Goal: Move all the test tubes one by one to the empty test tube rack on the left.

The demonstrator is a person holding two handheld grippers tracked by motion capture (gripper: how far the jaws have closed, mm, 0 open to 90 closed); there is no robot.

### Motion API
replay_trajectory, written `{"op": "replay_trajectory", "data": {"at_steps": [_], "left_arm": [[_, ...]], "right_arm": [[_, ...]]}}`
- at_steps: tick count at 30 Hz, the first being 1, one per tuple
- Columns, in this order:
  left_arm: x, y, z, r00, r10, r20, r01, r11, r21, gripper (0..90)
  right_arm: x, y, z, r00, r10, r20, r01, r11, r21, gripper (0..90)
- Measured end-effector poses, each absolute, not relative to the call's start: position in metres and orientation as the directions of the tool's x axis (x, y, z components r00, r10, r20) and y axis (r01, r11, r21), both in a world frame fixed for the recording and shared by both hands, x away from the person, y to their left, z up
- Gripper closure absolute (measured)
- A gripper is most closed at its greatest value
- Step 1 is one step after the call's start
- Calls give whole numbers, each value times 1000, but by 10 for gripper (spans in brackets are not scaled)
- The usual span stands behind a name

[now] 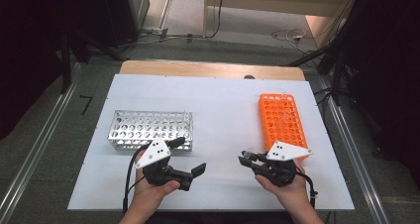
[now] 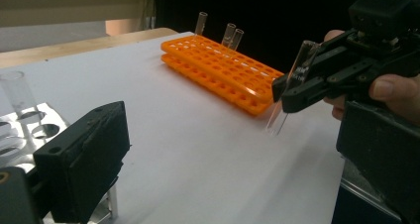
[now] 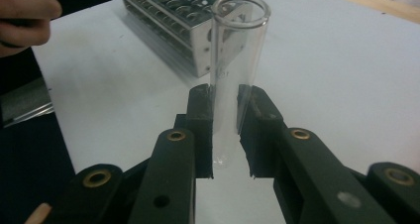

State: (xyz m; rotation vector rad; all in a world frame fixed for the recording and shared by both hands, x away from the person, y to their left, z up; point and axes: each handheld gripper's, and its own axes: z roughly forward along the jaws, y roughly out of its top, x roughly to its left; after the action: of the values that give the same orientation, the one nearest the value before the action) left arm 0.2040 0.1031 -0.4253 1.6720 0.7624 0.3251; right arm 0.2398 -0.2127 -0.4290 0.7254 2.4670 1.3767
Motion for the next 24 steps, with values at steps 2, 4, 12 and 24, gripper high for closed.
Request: {"op": "replay_trajectory", "data": {"at_steps": [2,4,12,24], "left_arm": [[204,101,-425,750,633,-190,304,-75,950,25],[203,98,-424,756,624,-196,305,-71,950,48],[199,80,-424,764,617,-188,312,-99,945,218],[194,56,-425,810,557,-182,302,-132,944,465]], "right_arm": [[237,-207,-430,-862,506,44,305,446,842,740],[235,-202,-432,-869,494,42,299,454,840,740],[230,-187,-435,-887,461,42,286,476,832,740],[222,-172,-438,-908,418,34,261,500,825,740]]}}
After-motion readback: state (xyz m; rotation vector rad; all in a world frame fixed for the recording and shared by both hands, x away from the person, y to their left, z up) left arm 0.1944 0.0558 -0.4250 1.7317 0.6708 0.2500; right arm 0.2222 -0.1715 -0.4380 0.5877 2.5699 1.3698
